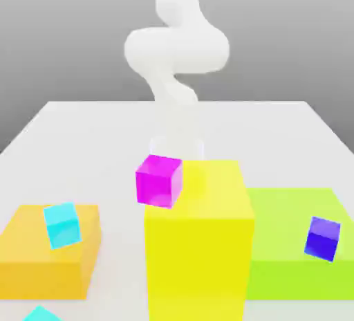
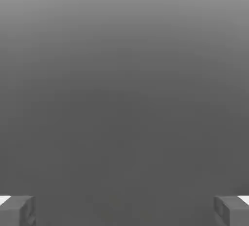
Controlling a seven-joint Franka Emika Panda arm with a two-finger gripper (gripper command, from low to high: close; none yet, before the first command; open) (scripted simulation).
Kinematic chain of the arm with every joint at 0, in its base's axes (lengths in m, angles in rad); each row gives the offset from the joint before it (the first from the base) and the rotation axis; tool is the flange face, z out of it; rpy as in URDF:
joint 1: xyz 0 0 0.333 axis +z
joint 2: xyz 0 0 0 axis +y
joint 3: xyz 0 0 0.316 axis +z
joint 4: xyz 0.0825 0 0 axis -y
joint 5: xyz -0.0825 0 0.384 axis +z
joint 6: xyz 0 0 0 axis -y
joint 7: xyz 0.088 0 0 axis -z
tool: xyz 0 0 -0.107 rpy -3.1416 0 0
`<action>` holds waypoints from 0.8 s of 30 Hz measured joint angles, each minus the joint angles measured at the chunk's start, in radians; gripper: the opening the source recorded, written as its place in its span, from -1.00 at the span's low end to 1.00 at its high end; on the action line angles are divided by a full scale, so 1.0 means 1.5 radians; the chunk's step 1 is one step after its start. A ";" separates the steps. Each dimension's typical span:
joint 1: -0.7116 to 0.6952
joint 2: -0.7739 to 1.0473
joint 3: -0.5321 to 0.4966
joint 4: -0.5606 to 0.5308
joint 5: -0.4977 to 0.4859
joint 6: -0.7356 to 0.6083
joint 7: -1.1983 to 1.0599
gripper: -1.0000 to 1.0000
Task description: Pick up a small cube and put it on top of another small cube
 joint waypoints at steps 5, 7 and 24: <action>0.056 0.009 -0.095 0.015 -0.010 0.001 -0.178 0.00; 0.080 0.015 -0.133 0.020 -0.016 0.001 -0.246 0.00; 0.319 0.141 -0.483 0.060 -0.031 0.033 -0.836 0.00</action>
